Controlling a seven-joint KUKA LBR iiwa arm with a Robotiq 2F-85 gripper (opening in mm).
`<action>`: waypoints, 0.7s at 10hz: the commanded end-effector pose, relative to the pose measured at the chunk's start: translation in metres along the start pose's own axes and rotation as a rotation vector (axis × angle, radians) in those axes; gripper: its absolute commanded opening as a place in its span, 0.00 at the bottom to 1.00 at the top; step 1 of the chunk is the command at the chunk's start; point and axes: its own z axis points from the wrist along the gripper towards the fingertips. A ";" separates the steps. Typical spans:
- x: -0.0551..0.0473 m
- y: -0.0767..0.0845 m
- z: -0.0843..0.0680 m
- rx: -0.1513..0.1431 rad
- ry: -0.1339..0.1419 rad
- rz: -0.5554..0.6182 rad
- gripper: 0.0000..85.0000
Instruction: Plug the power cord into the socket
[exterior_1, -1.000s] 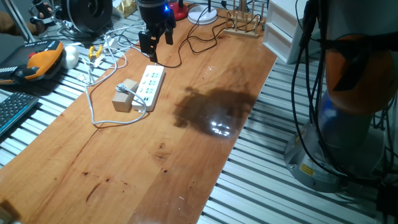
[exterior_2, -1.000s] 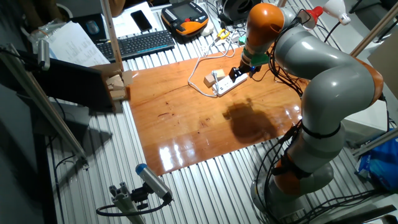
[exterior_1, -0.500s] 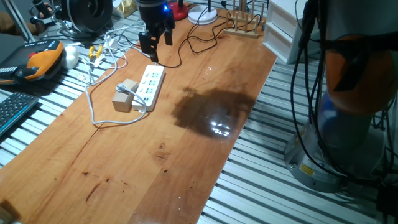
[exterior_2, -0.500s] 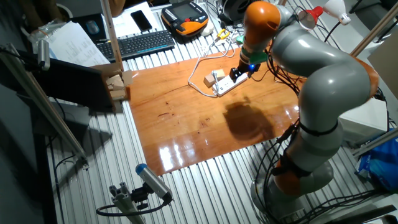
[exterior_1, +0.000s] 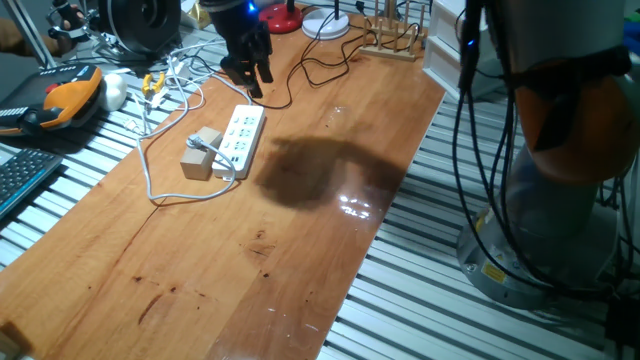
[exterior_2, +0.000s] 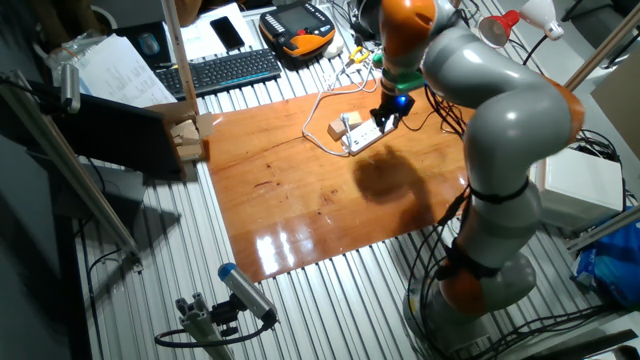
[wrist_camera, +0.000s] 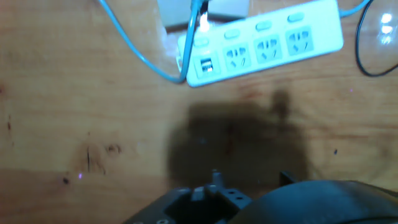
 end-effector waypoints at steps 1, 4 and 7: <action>0.000 0.000 0.000 0.000 0.068 0.000 0.00; 0.000 0.000 0.000 -0.002 0.067 0.002 0.00; 0.000 0.000 0.000 0.001 0.058 0.043 0.00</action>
